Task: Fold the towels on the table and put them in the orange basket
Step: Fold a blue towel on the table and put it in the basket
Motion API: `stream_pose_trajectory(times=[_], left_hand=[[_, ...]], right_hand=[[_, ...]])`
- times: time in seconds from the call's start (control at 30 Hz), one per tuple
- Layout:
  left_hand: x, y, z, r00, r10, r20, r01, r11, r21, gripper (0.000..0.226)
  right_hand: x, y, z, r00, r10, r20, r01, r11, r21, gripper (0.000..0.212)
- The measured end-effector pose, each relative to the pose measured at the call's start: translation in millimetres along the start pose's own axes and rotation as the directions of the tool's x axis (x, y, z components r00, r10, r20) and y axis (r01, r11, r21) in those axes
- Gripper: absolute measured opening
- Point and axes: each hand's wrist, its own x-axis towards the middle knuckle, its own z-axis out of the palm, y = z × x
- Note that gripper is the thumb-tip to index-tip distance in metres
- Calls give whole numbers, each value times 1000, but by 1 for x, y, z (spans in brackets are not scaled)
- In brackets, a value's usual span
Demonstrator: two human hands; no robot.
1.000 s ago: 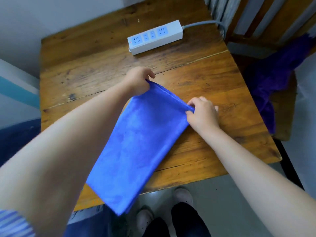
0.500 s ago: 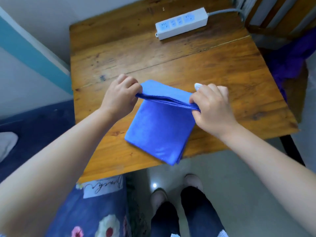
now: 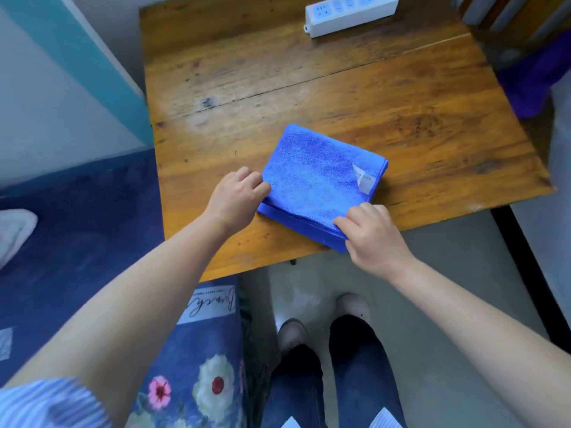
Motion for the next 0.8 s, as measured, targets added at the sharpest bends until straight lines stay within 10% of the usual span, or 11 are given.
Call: stream_pose_trajectory(times=[0.3,0.47,0.67,0.8], left_hand=[[-12,-5,25,914,-279,294,267,960,81,27],[-14,9,14,979,-200,-50,199,980,-17,23],[16,51,19,886,-451,-107,398,860,-319,24],[37,79,42,764,-608,213,644,704,-299,56]], right_hand=[[-13,-11,23,995,-73,74,72,997,9,32],[-18,-3,19,999,-50,9,48,988,144,7],[21,39,1,908,346,-239,-260,909,326,31],[59,59,7,935,354,-18,-332,893,304,32]])
